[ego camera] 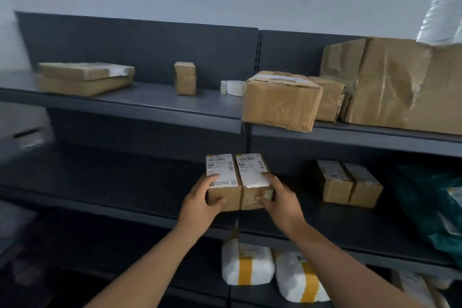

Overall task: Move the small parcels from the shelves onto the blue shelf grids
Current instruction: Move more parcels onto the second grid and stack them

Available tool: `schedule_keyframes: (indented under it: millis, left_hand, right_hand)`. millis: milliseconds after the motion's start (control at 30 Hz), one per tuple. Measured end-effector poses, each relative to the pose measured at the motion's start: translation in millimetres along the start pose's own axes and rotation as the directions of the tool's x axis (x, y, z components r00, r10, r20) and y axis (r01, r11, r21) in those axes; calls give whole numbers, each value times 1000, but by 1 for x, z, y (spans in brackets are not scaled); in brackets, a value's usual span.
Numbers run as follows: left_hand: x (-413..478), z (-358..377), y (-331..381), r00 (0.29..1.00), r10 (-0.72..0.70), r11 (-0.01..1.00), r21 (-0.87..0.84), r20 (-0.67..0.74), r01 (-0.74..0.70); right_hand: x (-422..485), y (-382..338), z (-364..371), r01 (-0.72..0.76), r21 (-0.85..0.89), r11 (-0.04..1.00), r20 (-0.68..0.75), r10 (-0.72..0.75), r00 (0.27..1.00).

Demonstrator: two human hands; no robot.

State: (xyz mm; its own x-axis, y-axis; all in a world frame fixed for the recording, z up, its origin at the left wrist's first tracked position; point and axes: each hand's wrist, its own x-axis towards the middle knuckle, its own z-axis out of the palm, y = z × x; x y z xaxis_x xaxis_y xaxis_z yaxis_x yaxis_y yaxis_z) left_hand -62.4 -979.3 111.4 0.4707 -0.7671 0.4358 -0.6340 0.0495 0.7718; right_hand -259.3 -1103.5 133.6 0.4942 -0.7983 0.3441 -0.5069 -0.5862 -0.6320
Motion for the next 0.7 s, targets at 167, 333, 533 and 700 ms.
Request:
schedule_keyframes:
  millis: [167,333,533,700]
  left_hand:
    - [-27,-112,-52,981,-130,990,43,-144,137]
    - [-66,-223,-94,925,-217,958,113,-313,263]
    - [-123,-340,-119,822,-286,906,140,-493,400]
    - [-167,-410,-129,711,-323,865,109,-625,489]
  right_hand:
    - [12,-92,92,106,71,992,103,-113,988]
    - [6,-189,177,219,221,950,181,-260,948]
    - [-11,-302,259,300,316,900,295,-394,871]
    - [-28,-379,312,369,429,825,328,-523,787]
